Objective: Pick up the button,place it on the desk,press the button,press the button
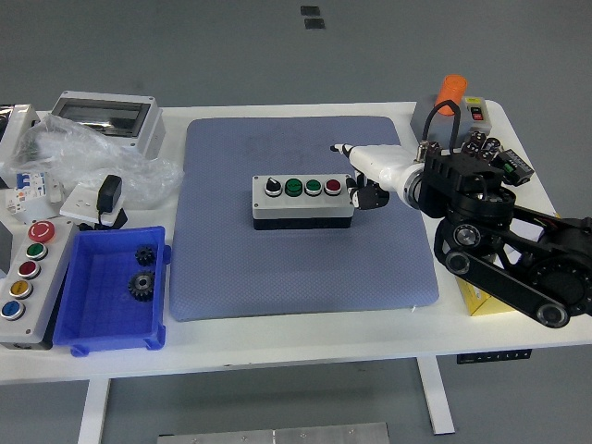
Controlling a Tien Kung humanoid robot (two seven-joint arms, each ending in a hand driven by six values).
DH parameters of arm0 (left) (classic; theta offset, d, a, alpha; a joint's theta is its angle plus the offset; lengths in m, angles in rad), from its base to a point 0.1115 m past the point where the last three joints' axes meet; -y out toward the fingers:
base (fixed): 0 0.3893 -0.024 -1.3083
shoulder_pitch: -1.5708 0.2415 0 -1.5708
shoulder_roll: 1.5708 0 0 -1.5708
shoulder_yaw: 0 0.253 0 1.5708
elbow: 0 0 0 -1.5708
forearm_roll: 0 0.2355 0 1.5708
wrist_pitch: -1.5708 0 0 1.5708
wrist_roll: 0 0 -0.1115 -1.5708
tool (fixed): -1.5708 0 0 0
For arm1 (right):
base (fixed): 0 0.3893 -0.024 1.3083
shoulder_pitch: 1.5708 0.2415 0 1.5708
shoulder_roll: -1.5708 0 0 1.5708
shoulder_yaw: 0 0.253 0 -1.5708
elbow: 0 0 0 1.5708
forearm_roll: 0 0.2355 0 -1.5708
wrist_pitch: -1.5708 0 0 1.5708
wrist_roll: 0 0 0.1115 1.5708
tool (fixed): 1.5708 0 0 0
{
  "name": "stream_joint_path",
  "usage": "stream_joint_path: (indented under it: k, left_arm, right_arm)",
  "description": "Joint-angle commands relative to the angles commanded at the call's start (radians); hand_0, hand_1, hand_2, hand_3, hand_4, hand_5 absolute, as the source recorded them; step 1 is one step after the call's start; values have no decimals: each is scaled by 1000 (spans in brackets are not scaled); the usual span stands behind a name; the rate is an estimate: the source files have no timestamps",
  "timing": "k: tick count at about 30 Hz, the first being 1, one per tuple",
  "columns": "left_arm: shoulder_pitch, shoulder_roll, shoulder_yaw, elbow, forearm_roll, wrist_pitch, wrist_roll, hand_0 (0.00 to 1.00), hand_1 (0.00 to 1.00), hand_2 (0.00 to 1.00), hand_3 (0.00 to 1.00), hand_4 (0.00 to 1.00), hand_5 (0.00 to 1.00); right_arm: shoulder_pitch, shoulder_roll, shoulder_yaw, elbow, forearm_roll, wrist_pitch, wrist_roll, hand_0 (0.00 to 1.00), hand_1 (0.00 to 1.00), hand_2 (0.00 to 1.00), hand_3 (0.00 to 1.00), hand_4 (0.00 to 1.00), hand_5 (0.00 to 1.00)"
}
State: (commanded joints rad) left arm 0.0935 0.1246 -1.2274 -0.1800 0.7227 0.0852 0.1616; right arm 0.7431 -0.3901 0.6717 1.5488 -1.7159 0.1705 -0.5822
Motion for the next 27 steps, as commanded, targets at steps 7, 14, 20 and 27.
stream_joint_path:
  k: [7, 14, 20, 27]
  left_arm:
    - [10, -7, 76, 0, -106, -12, -24, 625, 617, 567, 604, 623, 354]
    - [23, -22, 214, 0, -267, -53, -104, 625, 617, 568, 605, 624, 354]
    - [26, -34, 349, 0, -419, -74, -156, 625, 617, 570, 606, 623, 352]
    - [18, -32, 369, 0, -502, -67, -95, 625, 616, 569, 606, 624, 353]
  right_arm:
    - [-173, 76, 202, -75, 99, -251, 240, 448, 538, 603, 983, 452, 131]
    - [-304, 83, 356, -209, 357, -498, 505, 664, 689, 748, 782, 566, 257]
    - [-304, 47, 395, -285, 569, -620, 726, 710, 712, 753, 769, 613, 318]
    - [-311, 46, 391, -299, 708, -660, 893, 789, 746, 768, 790, 657, 335]
